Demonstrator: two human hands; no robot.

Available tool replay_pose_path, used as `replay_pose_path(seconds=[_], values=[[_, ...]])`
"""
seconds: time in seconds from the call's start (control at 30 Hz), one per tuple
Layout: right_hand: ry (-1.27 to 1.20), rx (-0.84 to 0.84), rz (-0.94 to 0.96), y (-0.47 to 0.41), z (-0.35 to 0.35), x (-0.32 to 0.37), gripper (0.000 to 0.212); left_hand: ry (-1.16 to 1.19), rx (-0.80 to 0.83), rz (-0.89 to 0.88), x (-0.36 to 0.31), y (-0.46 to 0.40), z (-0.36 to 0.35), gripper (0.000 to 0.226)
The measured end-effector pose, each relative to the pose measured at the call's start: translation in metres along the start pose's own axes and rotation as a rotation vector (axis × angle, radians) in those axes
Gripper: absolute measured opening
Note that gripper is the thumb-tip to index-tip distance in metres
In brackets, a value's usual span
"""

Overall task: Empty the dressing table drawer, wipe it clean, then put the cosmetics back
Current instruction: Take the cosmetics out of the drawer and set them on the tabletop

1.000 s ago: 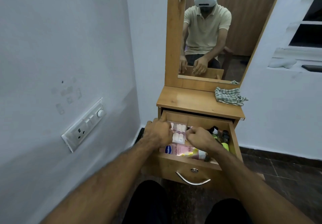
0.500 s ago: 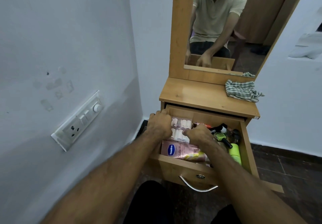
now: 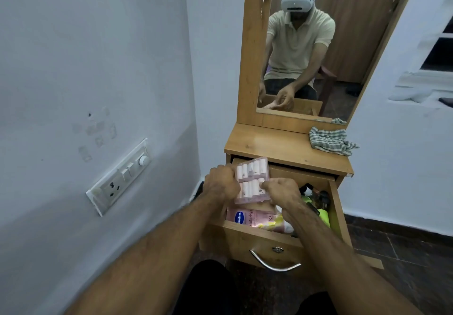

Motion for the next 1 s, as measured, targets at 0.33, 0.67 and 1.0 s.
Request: replay_pose_path(seconds=[0.33,0.67,1.0], values=[[-0.304,-0.106,0.1,-0.018,0.023,0.054,0.013,1.047,0.215,0.241,0.001,-0.026,0.005,0.018],[0.051,0.02,0.268,-0.051,0.004,0.083,0.039,0.854,-0.075,0.249,0.005,-0.076,0.028,0.02],[0.531,-0.08,0.544,-0.067,-0.008,0.104,0.026,0.006,-0.189,-0.066,-0.02,-0.091,0.038,0.041]])
Point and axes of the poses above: each hand's wrist, its own y-axis away from the middle knuckle, its own z-axis out of the back of the hand, x = y × z, the point moved 10 cm from there along -y, towards the middle knuckle, and after that the axes turned 9 degrees about z, right-handed, at the moved point
